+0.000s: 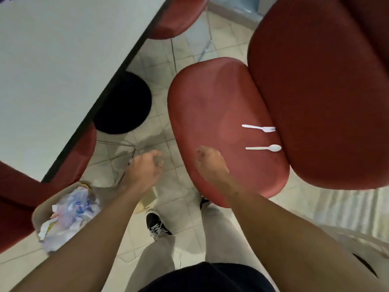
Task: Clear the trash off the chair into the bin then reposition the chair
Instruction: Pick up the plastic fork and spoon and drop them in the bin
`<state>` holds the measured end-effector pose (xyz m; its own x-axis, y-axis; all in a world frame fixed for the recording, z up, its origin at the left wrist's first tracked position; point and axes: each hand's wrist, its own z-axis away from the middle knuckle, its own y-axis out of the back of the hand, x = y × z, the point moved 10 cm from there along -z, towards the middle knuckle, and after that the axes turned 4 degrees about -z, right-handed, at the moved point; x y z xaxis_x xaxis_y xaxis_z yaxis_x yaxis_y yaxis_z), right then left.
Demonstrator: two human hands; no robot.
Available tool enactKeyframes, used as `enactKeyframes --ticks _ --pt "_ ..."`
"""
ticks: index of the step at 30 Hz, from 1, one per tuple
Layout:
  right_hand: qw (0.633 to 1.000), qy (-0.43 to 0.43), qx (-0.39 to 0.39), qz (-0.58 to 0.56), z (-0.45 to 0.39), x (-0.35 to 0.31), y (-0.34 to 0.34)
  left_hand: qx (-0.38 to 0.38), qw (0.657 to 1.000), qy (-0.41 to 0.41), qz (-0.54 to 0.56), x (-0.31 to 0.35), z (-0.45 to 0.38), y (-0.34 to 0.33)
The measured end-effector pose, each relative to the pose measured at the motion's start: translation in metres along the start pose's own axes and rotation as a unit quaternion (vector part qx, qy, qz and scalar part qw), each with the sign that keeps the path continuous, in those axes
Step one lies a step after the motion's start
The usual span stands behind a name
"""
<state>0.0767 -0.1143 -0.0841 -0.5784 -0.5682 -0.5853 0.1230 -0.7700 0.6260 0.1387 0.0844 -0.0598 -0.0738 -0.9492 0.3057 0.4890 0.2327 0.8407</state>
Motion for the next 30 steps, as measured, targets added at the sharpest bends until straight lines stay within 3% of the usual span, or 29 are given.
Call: enactKeyframes --ticks 9,16,30 --pt "0.984 -0.141 0.052 -0.095 -0.021 0.146 0.091 -0.043 0.984 -0.157 -0.071 0.184 -0.066 -0.057" --pt "0.97 -0.188 0.072 -0.137 -0.047 0.214 0.124 -0.079 0.963 -0.228 -0.117 0.285 -0.102 -0.111" --pt "0.958 -0.221 0.054 -0.176 -0.104 0.283 0.114 -0.14 0.941 -0.276 -0.139 0.367 -0.175 -0.23"
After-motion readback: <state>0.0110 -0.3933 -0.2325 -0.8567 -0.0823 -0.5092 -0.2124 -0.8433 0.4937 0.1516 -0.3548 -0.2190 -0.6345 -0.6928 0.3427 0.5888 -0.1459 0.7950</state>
